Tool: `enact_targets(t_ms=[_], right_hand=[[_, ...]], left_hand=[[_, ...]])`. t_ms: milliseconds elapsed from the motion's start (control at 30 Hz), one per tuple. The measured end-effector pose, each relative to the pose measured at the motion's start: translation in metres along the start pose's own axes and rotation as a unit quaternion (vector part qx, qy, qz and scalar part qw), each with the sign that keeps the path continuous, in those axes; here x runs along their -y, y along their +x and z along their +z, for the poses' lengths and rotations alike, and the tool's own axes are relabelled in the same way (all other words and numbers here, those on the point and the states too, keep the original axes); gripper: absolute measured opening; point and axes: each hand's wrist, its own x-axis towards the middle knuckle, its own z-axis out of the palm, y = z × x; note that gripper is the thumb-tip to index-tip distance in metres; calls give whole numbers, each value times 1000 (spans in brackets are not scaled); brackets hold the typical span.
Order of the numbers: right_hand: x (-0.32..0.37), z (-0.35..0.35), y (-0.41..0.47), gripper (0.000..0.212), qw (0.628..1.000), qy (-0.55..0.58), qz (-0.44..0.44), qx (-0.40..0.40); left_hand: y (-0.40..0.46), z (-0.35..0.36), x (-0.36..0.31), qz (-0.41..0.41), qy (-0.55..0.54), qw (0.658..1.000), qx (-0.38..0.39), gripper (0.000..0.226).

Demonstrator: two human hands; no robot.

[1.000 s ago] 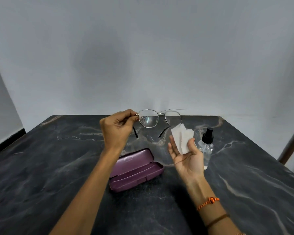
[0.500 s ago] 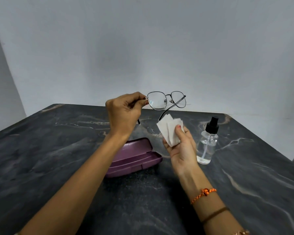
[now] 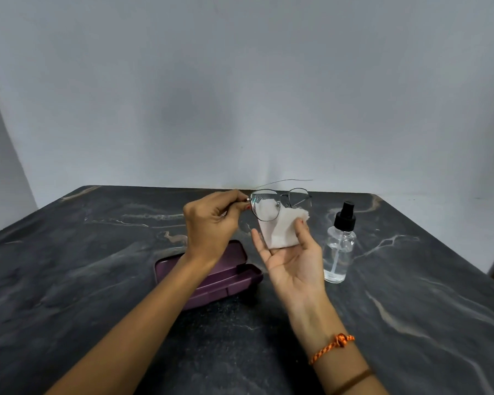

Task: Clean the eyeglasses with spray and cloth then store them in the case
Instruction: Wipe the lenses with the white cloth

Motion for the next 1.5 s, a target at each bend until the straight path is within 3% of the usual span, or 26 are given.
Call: enact_targets(t_ms=[333, 433, 567, 867, 1100, 1233, 1367, 1500], right_hand=[[-7, 4, -1, 7, 997, -64, -50, 4], [-8, 6, -4, 19, 997, -44, -56, -28], [-4, 11, -9, 3, 999, -20, -29, -19], [-5, 13, -14, 10, 998, -59, 27, 20], [0, 16, -12, 8, 974, -221, -45, -19], [0, 14, -10, 9, 984, -170, -37, -44], [-1, 15, -10, 17, 996, -82, -21, -15], [-2, 17, -13, 10, 991, -122, -45, 19]], left_hand=[[-10, -12, 0, 90, -24, 993, 67, 5], [-15, -15, -5, 104, -19, 992, 70, 4], [-18, -12, -9, 95, -25, 993, 69, 12], [-18, -14, -8, 79, -52, 993, 71, 10], [-17, -14, -9, 65, -60, 995, 50, 13], [-18, -12, -9, 91, -51, 992, 70, 6], [-20, -10, -13, 108, -42, 990, 78, 5], [-16, -12, -16, 107, -55, 990, 77, 11]])
